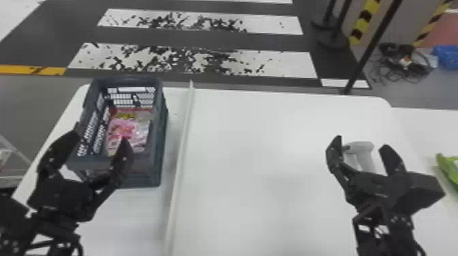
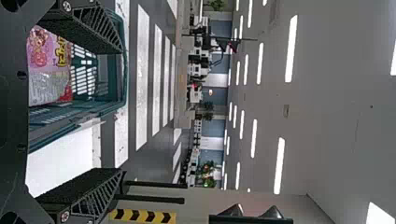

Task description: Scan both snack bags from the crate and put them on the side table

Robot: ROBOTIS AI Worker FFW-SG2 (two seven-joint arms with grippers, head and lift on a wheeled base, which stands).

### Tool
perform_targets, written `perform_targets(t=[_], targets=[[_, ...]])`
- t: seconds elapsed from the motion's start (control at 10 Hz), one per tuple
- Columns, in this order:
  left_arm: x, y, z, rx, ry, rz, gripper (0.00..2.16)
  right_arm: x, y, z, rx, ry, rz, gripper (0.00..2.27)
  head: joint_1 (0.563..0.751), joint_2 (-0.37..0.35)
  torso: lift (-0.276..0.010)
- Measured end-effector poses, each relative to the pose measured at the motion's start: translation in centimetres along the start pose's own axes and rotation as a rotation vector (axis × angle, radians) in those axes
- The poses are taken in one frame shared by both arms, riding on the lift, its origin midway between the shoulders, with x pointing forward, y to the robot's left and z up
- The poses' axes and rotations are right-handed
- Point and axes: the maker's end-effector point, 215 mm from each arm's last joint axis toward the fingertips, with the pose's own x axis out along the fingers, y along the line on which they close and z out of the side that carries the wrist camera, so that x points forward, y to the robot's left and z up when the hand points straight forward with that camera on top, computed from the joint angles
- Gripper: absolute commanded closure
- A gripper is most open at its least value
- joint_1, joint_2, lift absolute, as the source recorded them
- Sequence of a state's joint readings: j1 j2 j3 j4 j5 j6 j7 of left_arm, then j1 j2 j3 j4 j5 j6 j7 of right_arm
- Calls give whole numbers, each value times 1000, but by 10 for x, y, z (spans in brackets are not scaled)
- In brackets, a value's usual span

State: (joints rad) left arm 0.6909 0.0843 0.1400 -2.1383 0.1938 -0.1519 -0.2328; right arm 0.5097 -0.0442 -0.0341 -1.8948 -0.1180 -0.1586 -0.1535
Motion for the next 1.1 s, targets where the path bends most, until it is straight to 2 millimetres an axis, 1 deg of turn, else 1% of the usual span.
perform_targets(t=[0.1,0.2,0.3,0.5,0.6,0.7,0.8,1.1], targets=[[1,-1,-1,3,6,-6,97,-2,0,-2,2,2,0,36,695,-48,-87],[4,3,0,13,20,-10,100,-3,1,-4,5,7,3,36,695,-40,-87],[9,12,3,29,41,-15,100,-4,2,-6,6,12,5,36,695,-33,-87],[26,50,-6,67,158,-14,100,-6,1,-9,4,18,8,36,695,11,-87],[35,68,-7,91,204,-20,100,-7,0,-11,2,22,8,36,695,36,-87],[46,81,-2,142,228,-30,97,-9,0,-11,1,24,9,36,695,45,-87],[55,94,-4,206,262,-55,97,-10,1,-13,-1,27,12,36,695,63,-87],[84,118,-24,363,366,-175,97,-16,11,-17,-14,38,28,36,695,103,-87]])
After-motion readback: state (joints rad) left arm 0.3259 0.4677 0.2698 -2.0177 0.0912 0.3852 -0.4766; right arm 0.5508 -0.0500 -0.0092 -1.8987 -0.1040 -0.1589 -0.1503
